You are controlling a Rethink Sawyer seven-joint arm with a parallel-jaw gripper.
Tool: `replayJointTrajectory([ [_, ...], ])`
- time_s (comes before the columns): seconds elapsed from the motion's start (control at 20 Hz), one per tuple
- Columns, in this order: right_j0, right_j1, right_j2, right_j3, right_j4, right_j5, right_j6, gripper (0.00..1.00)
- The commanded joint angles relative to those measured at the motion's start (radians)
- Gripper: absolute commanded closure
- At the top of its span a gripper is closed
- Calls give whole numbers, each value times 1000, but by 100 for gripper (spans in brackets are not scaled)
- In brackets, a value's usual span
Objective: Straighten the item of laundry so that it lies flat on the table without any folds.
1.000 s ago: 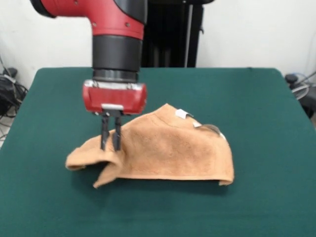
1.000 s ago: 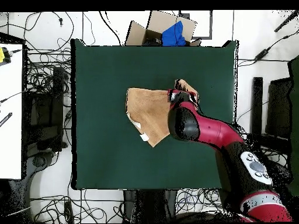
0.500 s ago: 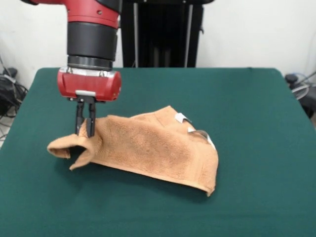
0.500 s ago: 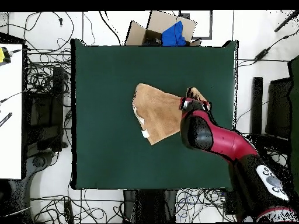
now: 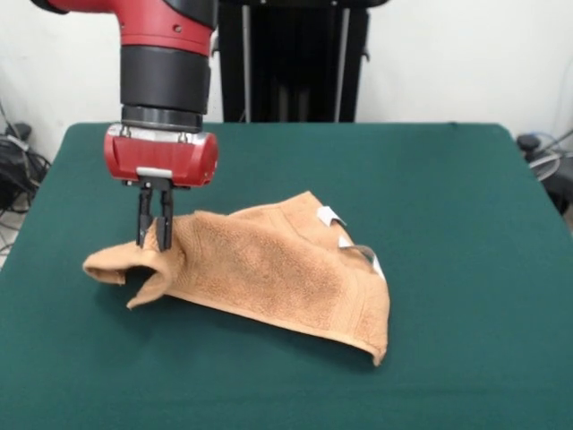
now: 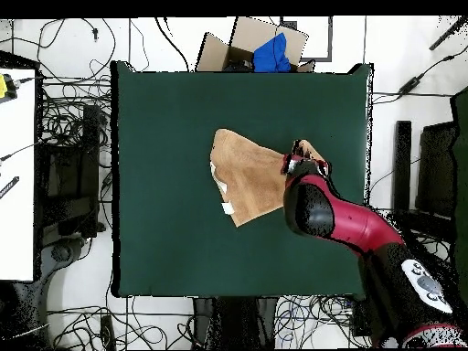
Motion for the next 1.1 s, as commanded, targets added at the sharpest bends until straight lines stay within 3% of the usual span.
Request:
replayJointTrajectory([
  [0.05,8,43,59,37,-56,2,129,100],
  [0.5,5,43,57,36,-60,-1,127,100],
  [0.55,5,44,57,34,-66,-3,122,0],
  [1.1,29,36,30,46,-46,-26,147,0],
])
